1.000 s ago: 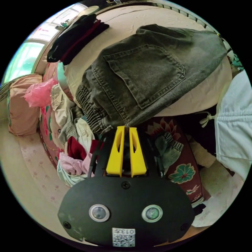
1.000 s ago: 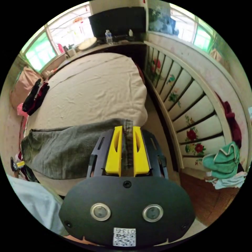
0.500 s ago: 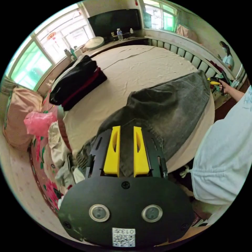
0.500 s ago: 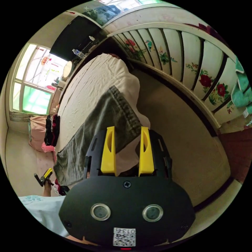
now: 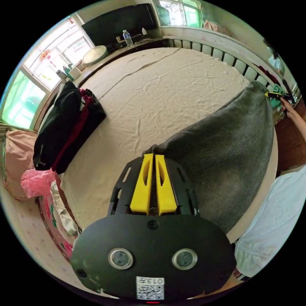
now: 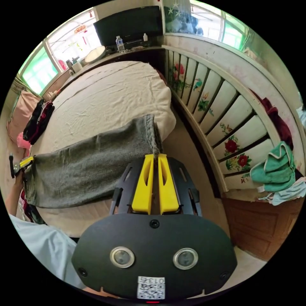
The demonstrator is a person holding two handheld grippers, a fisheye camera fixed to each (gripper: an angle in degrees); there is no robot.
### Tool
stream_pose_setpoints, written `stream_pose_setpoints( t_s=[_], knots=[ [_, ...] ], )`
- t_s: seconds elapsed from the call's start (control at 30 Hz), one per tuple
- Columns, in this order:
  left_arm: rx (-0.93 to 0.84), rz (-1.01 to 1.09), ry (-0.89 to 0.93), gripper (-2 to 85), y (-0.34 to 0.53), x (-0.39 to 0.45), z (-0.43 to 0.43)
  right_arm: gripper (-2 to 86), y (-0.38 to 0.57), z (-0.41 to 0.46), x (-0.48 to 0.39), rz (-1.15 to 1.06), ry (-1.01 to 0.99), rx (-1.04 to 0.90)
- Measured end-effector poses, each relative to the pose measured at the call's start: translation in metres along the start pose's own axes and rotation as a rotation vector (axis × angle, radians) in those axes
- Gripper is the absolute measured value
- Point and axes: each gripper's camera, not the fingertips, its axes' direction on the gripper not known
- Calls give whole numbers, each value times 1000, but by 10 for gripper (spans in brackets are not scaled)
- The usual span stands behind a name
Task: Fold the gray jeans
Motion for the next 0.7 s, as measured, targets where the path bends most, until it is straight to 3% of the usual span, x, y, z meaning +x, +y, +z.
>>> stream_pose_setpoints(
  t_s=[0.2,0.37,0.5,0.6,0.63,0.7],
  knots=[
    [-33,-123,159,21,0,-14,22,93,3,24,27,137,-72,-21],
    [189,-121,134,28,12,-6,-27,141,31,5,80,354,-226,76],
    [122,162,67,5,-20,71,3,138,45,24,93,443,-402,103],
    [-72,152,61,0,-33,85,56,120,44,40,93,474,-445,108],
    [-12,134,60,0,-29,80,56,111,41,46,92,472,-388,73],
    [-56,96,79,0,-31,70,61,116,41,54,97,459,-354,51]
  ],
)
